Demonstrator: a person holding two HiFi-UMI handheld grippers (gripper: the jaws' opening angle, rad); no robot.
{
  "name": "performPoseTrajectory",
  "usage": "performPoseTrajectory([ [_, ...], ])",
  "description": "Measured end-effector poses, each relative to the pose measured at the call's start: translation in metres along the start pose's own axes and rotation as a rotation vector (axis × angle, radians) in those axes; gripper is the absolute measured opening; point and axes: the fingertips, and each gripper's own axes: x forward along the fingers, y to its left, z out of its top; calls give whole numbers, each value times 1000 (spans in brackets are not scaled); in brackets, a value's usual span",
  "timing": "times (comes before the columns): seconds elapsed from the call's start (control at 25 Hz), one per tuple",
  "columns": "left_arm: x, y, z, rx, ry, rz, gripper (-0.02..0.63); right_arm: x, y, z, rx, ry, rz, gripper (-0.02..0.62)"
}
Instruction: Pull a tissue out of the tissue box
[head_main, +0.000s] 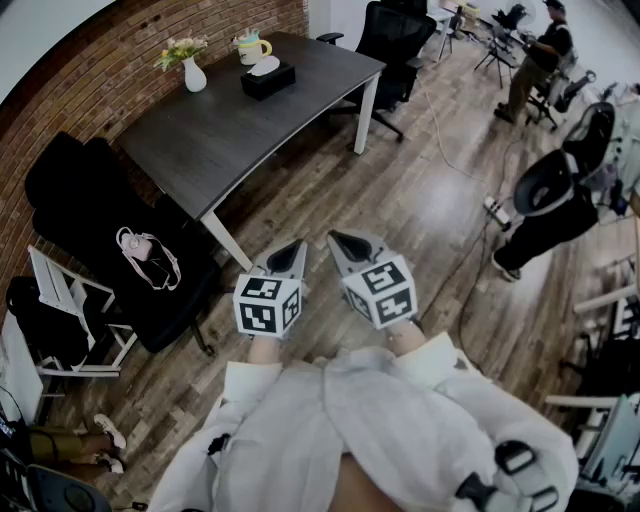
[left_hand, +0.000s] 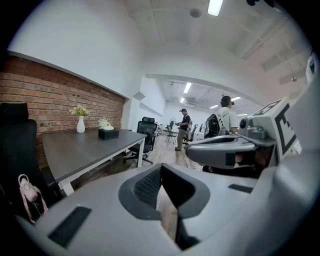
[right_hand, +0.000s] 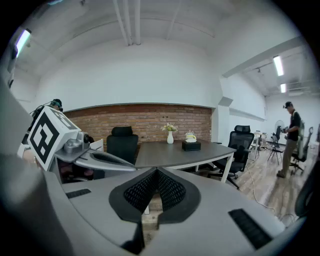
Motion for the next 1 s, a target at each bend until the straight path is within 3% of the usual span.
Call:
performPoseTrajectory([
  [0.2, 5, 14, 3, -14, 10, 29, 5, 5, -13, -6, -14, 20, -19, 2],
  [0.48, 13, 10, -22, -17, 90, 43, 5, 4, -14, -21, 3, 41, 8, 2],
  [0.84, 30, -7, -27, 7, 133, -20, 5, 3, -20, -24, 26, -3, 60, 3],
  [1.0, 42, -17, -22, 9, 94, -68, 5, 3, -28, -28, 27, -8, 91, 3],
])
